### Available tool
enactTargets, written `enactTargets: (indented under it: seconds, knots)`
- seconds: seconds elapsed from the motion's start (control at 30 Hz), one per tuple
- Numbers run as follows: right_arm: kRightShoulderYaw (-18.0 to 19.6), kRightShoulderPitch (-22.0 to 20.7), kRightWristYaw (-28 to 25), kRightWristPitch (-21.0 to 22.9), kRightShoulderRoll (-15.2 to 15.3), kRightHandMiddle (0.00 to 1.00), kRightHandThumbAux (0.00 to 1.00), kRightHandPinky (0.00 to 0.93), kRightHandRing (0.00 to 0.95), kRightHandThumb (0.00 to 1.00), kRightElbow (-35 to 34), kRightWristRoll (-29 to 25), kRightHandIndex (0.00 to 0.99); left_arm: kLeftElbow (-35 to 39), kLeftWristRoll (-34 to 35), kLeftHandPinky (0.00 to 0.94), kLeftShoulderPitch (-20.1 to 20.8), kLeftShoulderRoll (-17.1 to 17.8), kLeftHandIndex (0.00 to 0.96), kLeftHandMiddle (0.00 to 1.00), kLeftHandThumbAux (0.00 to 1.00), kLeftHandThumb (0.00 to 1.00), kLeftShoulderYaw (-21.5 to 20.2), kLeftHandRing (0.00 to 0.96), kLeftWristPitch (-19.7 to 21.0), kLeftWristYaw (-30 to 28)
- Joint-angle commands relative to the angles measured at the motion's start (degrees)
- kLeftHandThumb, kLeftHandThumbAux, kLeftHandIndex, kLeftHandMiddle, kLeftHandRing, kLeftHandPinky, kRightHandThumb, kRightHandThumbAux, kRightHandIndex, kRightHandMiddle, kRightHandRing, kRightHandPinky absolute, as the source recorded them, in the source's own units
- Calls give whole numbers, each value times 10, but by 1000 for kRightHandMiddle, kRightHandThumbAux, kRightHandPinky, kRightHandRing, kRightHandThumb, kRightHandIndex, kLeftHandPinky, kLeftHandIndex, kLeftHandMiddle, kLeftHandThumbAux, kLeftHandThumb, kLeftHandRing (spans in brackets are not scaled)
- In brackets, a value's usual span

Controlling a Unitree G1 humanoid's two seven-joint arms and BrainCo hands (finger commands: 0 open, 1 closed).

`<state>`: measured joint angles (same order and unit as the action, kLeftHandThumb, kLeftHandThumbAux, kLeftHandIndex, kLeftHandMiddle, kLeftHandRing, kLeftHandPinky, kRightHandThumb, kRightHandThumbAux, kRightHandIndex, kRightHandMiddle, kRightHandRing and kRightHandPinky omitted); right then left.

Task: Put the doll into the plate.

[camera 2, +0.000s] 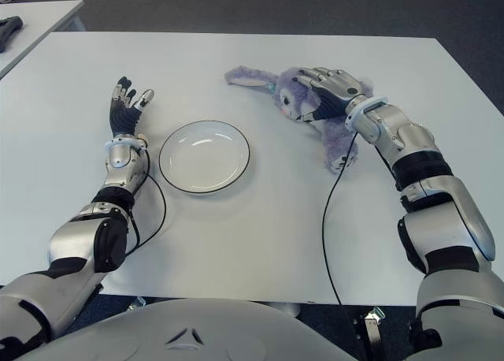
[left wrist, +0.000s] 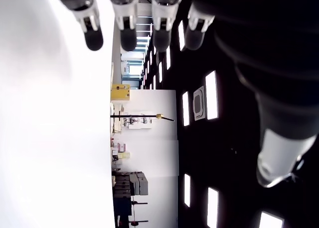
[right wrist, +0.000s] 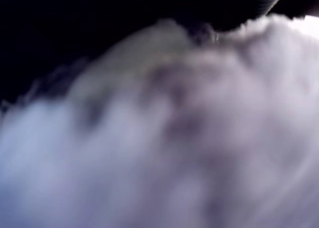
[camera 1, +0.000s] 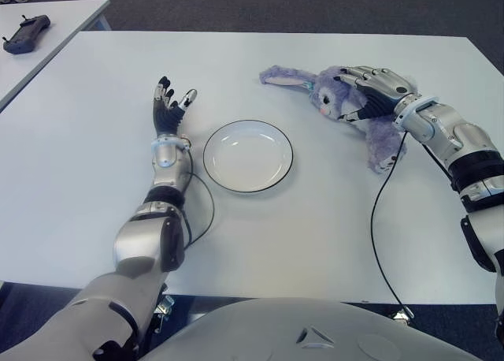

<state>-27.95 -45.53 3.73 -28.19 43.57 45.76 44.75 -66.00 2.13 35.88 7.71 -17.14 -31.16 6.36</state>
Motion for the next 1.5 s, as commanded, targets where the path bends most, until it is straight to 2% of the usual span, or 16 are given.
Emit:
enactTargets:
  seconds: [0.03,0.1,0.4,0.5,0.6,0.63,0.77,0.83,1.0,1.23,1.33,1.37,1.4,1.43,1.47,1.5]
  knots:
    - [-22,49,-15,15,-34,5,528,216,84,163,54,9,45,-96,9,20,-137,-67,18,36,622,0,-4,21,47,-6]
    - [-24,47,-10,21,-47,4,528,214,83,162,66,8,45,-96,7,18,-138,-66,19,35,616,0,-2,21,46,-6]
    - [-34,31,12,35,-87,0,525,348,104,158,117,14,56,-96,4,28,-141,-61,17,39,631,0,2,24,49,-7]
    - [-37,24,24,32,-97,0,525,301,107,170,134,15,65,-96,4,26,-142,-59,18,36,629,0,1,24,48,-8]
    - [-40,18,34,29,-102,0,521,329,113,181,146,18,69,-96,4,24,-142,-58,18,35,625,0,1,23,49,-8]
    - [-41,15,38,29,-104,0,514,261,105,186,150,18,70,-96,4,23,-142,-58,18,35,625,0,1,22,50,-7]
    - [-40,7,52,30,-110,0,511,184,89,186,164,17,71,-96,4,17,-142,-56,17,33,623,0,1,20,51,-7]
    - [-38,3,61,31,-113,0,517,70,55,183,172,15,70,-97,4,11,-142,-56,16,33,613,0,0,20,50,-7]
    - [-36,-8,82,35,-123,0,525,6,29,174,202,11,68,-97,3,9,-141,-54,16,38,606,0,1,20,53,-5]
    - [-32,-16,103,26,-135,0,531,11,16,168,223,3,62,-99,3,18,-139,-51,19,44,608,0,0,26,60,-2]
    - [-24,-18,119,18,-142,29,521,213,84,229,228,-7,94,-99,2,22,-139,-49,21,46,613,0,1,28,62,0]
    - [-20,-17,126,16,-145,149,526,380,248,310,231,-11,194,-99,1,21,-140,-48,21,46,613,0,1,28,62,0]
    - [-16,-17,134,14,-147,169,527,408,276,324,234,-16,211,-99,1,20,-140,-48,21,46,613,0,2,29,62,0]
    - [-15,-18,139,13,-149,272,529,496,379,366,236,-18,280,-99,0,19,-140,-47,21,45,612,0,2,28,61,1]
    - [-14,-18,146,10,-151,289,529,511,397,374,239,-19,291,-99,0,18,-140,-47,21,45,612,0,2,28,61,1]
    - [-14,-18,152,9,-152,441,523,611,503,421,241,-20,369,-99,0,16,-141,-47,21,44,611,0,2,28,60,1]
